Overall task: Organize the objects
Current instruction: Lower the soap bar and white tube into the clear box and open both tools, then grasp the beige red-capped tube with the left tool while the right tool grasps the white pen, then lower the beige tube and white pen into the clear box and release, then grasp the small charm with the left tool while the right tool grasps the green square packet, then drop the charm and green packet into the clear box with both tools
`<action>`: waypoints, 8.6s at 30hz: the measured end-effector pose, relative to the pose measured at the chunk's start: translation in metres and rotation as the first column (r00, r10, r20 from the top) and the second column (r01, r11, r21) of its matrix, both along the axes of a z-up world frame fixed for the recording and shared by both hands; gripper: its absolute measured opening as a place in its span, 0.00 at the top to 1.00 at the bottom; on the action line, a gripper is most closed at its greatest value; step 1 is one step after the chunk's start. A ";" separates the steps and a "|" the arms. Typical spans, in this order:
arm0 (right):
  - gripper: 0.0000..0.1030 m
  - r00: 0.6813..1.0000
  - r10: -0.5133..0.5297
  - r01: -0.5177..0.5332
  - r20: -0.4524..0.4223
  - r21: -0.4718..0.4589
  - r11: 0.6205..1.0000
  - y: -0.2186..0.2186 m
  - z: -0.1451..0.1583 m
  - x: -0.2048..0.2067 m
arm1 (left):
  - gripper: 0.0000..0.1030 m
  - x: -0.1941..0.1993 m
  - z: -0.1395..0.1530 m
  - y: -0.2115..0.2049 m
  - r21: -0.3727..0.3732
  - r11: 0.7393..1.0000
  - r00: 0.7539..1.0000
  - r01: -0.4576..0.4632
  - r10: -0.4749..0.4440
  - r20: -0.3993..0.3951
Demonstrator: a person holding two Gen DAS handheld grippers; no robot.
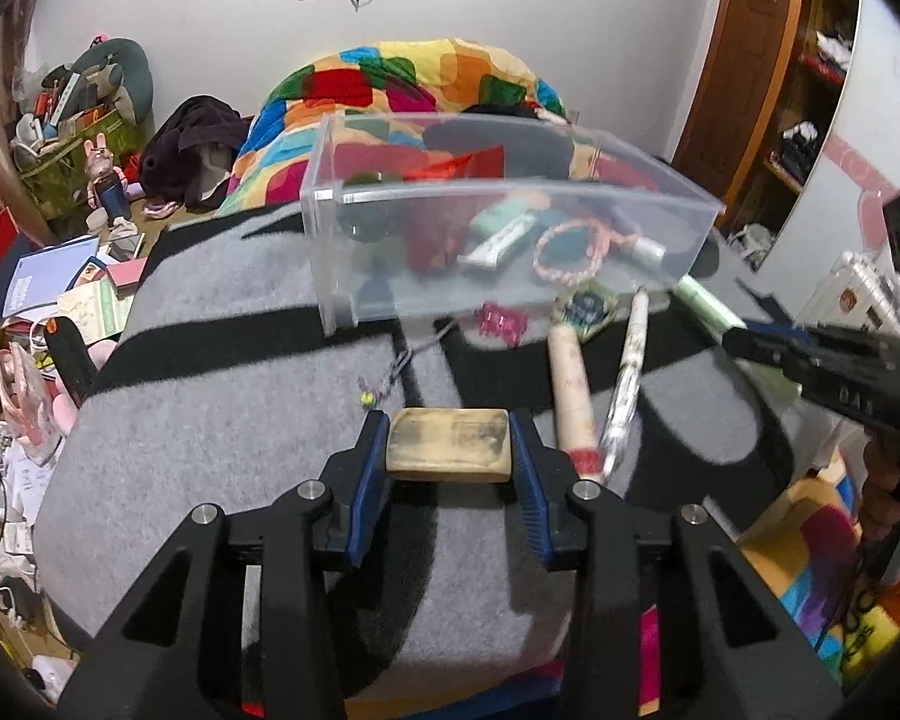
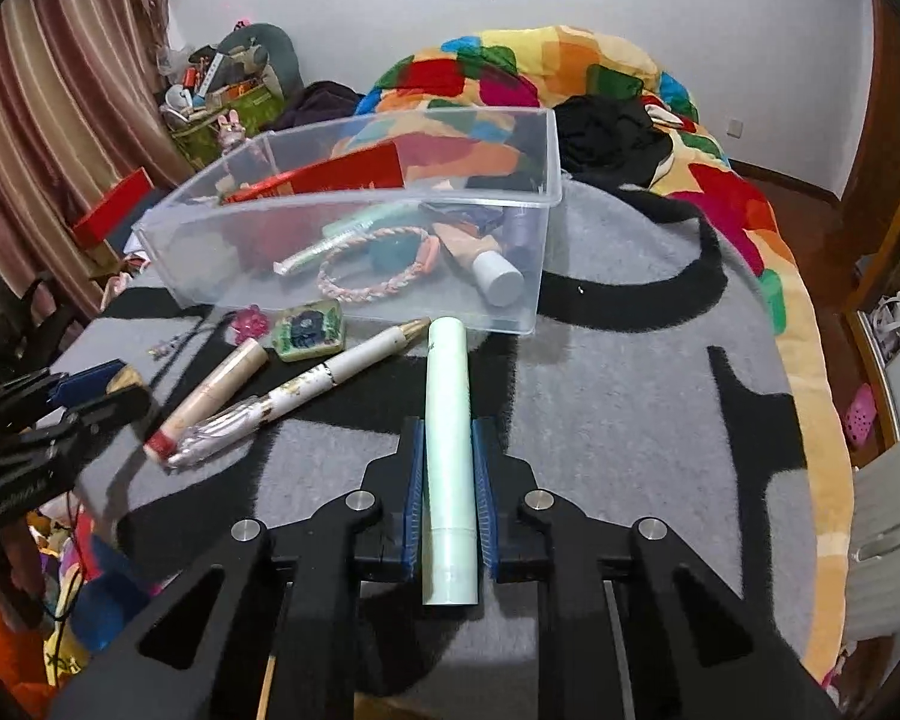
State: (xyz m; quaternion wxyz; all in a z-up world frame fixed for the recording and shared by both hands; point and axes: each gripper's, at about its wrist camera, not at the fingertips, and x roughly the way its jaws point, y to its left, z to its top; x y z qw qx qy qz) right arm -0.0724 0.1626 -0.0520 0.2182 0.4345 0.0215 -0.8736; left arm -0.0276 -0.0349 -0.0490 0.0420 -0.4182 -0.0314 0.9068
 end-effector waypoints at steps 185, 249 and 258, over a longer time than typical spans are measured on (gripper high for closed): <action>0.72 0.991 0.047 -0.048 -0.129 -0.003 0.999 -0.044 0.049 -0.080 | 0.62 -0.107 0.058 0.046 -0.018 0.998 0.996 0.057 -0.058 -0.072; 0.68 0.985 0.094 -0.104 -0.146 -0.059 0.993 -0.046 0.056 -0.015 | 0.96 -0.009 0.097 -0.004 0.039 0.999 0.974 0.034 -0.024 -0.226; 0.68 0.983 0.046 -0.063 -0.179 -0.089 0.994 -0.038 0.075 -0.037 | 0.96 -0.029 0.122 -0.005 0.057 0.998 0.959 0.034 -0.016 -0.282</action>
